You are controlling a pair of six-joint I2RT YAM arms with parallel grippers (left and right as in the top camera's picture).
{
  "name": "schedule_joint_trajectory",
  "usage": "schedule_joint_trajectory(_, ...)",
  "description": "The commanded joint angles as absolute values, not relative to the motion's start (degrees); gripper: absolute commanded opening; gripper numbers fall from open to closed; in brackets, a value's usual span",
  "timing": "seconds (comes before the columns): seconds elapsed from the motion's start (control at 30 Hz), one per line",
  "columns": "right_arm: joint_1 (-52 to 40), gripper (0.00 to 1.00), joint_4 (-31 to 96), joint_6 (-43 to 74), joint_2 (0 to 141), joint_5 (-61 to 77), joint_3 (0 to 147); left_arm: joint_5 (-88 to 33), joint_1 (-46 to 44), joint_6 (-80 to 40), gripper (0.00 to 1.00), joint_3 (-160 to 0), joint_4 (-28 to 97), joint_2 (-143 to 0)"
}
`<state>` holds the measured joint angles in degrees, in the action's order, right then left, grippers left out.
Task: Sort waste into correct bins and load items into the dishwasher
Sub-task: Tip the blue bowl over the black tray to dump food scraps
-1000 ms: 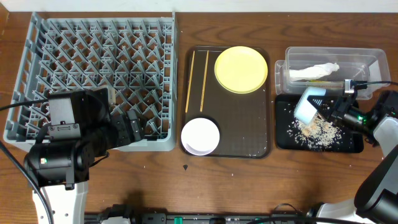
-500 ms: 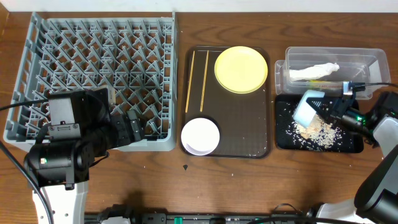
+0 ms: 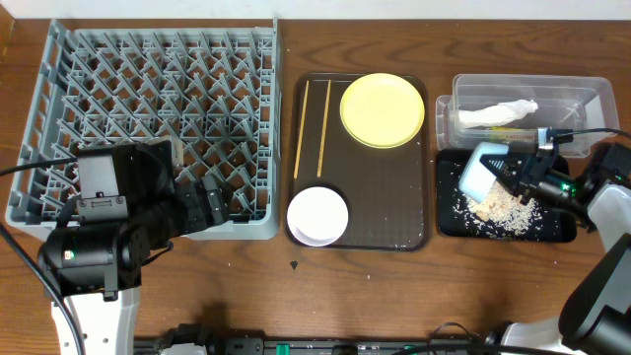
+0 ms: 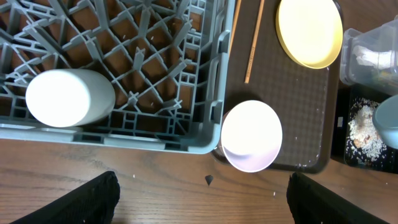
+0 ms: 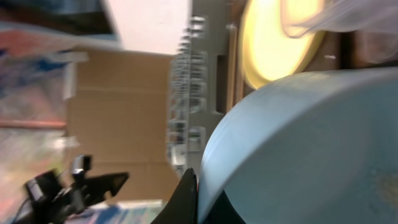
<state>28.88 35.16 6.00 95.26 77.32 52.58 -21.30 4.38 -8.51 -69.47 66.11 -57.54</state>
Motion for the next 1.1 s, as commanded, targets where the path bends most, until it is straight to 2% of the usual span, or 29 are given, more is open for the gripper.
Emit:
schedule_joint_trajectory(0.0, 27.92, 0.01, 35.77, 7.29, 93.69, 75.68, 53.01, -21.85, 4.14, -7.29, 0.87, -70.74, 66.43, -57.60)
schedule_joint_trajectory(0.07, 27.59, 0.01, 35.51, 4.89, 93.51, 74.78, 53.01, -21.85, 4.14, -7.31, 0.87, -70.74, 66.83, -57.60)
schedule_joint_trajectory(0.13, 27.44, 0.01, 36.80, 8.88, 93.51, 71.94, 53.01, -21.85, 4.14, -7.29, 0.87, -70.74, 66.85, -57.60)
schedule_joint_trajectory(0.2, 26.63, 0.01, 38.63, 0.30, 92.79, 82.15, 53.01, -21.85, 4.14, -7.29, 0.87, -70.74, 66.92, -57.60)
schedule_joint_trajectory(0.23, 26.09, 0.01, 38.41, -2.26, 92.31, 82.06, 53.04, -21.85, 4.14, -7.31, 0.87, -70.74, 67.05, -57.60)
schedule_joint_trajectory(0.3, 25.36, 0.01, 36.88, 4.12, 91.66, 70.11, 53.28, -21.85, 4.14, -7.29, 0.87, -70.74, 67.11, -57.60)
schedule_joint_trajectory(0.33, 25.04, 0.01, 37.69, 8.03, 91.29, 69.71, 53.30, -21.85, 4.14, -7.29, 0.87, -70.74, 67.05, -57.60)
schedule_joint_trajectory(0.43, 22.92, 0.01, 38.59, 1.26, 88.68, 80.20, 53.34, -21.85, 4.14, -7.29, 0.87, -70.74, 67.13, -57.60)
schedule_joint_trajectory(0.57, 20.75, 0.01, 34.13, 3.99, 83.68, 65.52, 53.67, -21.85, 4.14, -7.29, 0.87, -70.74, 67.13, -57.60)
schedule_joint_trajectory(0.73, 21.23, 0.01, 32.10, 14.66, 80.95, 60.23, 53.67, -21.85, 4.14, -7.29, 0.87, -70.74, 67.26, -57.60)
schedule_joint_trajectory(0.8, 21.21, 0.01, 31.09, 13.69, 80.95, 66.04, 53.67, -21.85, 4.14, -7.29, 0.87, -70.74, 67.26, -57.60)
schedule_joint_trajectory(0.9, 21.47, 0.01, 29.41, 12.21, 81.06, 66.50, 53.67, -21.85, 4.14, -7.29, 0.87, -70.74, 67.26, -57.60)
schedule_joint_trajectory(1.0, 21.45, 0.01, 25.15, 7.92, 81.17, 78.96, 53.67, -21.85, 4.14, -7.29, 0.87, -70.74, 67.26, -57.60)
schedule_joint_trajectory(1.07, 21.54, 0.01, 23.33, 10.90, 81.17, 74.63, 53.67, -21.85, 4.14, -7.29, 0.87, -70.74, 67.26, -57.60)
